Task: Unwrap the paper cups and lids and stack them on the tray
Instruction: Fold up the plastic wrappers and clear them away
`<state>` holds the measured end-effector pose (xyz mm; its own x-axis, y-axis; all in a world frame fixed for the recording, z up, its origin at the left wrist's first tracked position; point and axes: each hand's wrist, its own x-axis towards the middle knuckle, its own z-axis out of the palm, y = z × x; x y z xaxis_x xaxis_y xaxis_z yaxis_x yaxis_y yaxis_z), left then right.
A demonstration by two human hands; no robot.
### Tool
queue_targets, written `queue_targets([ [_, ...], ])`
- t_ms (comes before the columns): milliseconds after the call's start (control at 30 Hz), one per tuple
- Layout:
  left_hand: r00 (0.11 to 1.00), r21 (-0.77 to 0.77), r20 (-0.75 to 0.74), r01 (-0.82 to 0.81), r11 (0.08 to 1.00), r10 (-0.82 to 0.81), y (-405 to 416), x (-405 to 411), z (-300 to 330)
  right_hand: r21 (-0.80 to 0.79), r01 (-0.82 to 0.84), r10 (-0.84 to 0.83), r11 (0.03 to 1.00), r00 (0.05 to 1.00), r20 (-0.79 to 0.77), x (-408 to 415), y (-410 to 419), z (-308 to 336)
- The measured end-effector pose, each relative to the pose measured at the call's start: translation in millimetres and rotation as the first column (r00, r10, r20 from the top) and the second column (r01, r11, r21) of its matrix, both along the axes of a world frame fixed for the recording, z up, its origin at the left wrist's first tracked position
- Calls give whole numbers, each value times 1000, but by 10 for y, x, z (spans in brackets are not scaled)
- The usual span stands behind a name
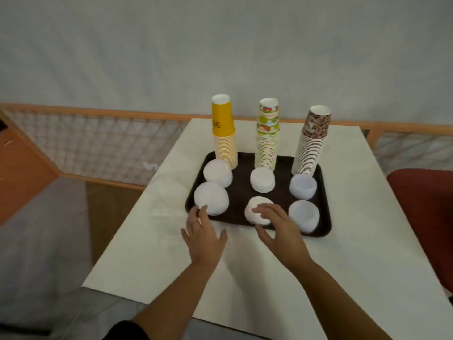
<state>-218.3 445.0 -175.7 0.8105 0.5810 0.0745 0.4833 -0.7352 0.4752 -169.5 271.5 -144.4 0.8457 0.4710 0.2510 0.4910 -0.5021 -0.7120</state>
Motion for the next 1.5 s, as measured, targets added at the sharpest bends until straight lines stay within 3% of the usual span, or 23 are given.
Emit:
queue_targets([
  [100, 987, 14, -149, -54, 998, 56, 547, -217, -174, -77, -168, 163, 983, 984, -65, -45, 504, -162],
  [200, 949, 62, -315, 45, 997, -23, 959, -307, -329, -188, -281, 262, 941, 958, -119, -86, 896, -337],
  [300, 905, 4, -409, 128, 992, -115, 1207, -273, -464, -277, -349, 304, 895, 933, -193, -93, 1195, -508],
  [367, 910, -13, -392, 140, 990, -134, 1302, -203, -534, -331, -377, 316, 865, 922, -223, -81, 1357, -586],
  [533, 956, 83, -116, 281, 956, -271, 1515, -81, -574, -412, -351, 249, 841, 927, -280, -38, 1620, -712],
  [733, 862, -80, -189, 463, 883, -470, 1789, 48, -64, -459, -216, 129, 862, 968, -214, 42, 1789, -696],
  [933, 766, -31, -298, 589, 808, -570, 1936, 186, 713, -426, -83, 67, 901, 996, -53, 118, 1839, -430],
  [1133, 788, -178, -92, 589, 789, -609, 1953, 198, 1446, -394, -96, 58, 914, 992, -108, 230, 1787, 339],
  [1200, 815, -289, 66, 568, 771, -576, 1905, 197, 1688, -247, -80, 60, 966, 994, -91, 266, 1716, 589],
  [1267, 820, -395, 272, 572, 719, -503, 1868, 193, 1912, 1, -35, 35, 999, 994, -108, 336, 1599, 821],
  [1367, 790, -538, 512, 600, 591, -337, 1824, 209, 2187, 331, 1, 112, 944, 941, -320, 413, 1350, 1117],
  [1500, 769, -648, 635, 579, 495, -68, 1675, 303, 2481, 353, -50, 237, 934, 827, -510, 511, 1166, 1238],
])
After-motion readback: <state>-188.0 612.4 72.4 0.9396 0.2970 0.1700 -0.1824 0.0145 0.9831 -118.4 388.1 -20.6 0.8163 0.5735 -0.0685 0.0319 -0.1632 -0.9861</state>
